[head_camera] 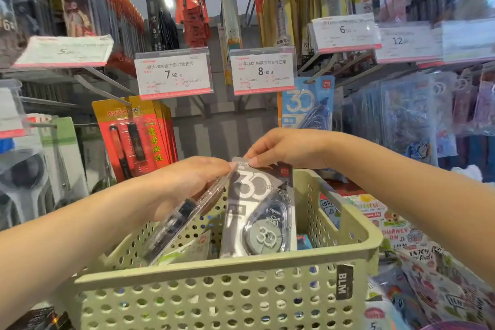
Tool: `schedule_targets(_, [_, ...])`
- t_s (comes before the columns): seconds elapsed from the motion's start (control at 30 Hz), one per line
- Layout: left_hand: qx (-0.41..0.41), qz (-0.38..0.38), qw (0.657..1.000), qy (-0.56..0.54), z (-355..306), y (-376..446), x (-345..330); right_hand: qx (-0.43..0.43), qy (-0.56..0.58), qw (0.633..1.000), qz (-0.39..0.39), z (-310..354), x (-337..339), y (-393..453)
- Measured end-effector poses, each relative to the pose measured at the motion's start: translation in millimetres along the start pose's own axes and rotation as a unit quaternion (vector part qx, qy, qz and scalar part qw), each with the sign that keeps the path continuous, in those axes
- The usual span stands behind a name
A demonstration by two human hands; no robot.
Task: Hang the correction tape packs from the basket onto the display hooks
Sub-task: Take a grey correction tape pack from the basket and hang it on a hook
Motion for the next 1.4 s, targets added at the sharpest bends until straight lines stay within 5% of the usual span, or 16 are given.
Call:
schedule_targets(0.23, [-0.048,0.004,0.999,-0.025,0.0,11.9,7.1,0.076,0.134,0.980,-0.127,4.1,4.6,-19.2])
schedule_targets(0.4, [-0.122,-0.053,0.991,-0.028,-13.1,6.6,17.5,0.075,0.334,0.935,-0.094,-3.9,6.3,-40.2])
schedule_targets(0.63, [-0.160,-0.116,0.978,-0.059,-34.9,5.1,19.8,0.103,0.297,0.948,-0.049,-11.7,-2.4,-65.1])
schedule_targets(0.83, [-0.156,-0.137,0.977,-0.045,-50.2,7.1,5.7,0.139,0.282,0.943,-0.113,-19.1,1.9,-84.0])
schedule_targets(1.07, [-0.214,-0.264,0.940,0.042,-80.9,15.5,-0.2,0.155,0.308,0.922,-0.176,-32.5,19.5,-110.9])
schedule_targets(1.4, [-0.319,-0.238,0.896,0.197,-144.8,24.4,-27.3,0.186,0.306,0.906,-0.226,-50.9,41.0,-122.9])
Point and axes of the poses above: each hand's wrist, its own y-axis towards the middle knuckle, its own x-axis out of the back of the hand, z = x × y, the point moved 3 cm from there along y, towards the middle knuckle, and after that the axes turned 2 degrees about -x, right-handed, at the moved point
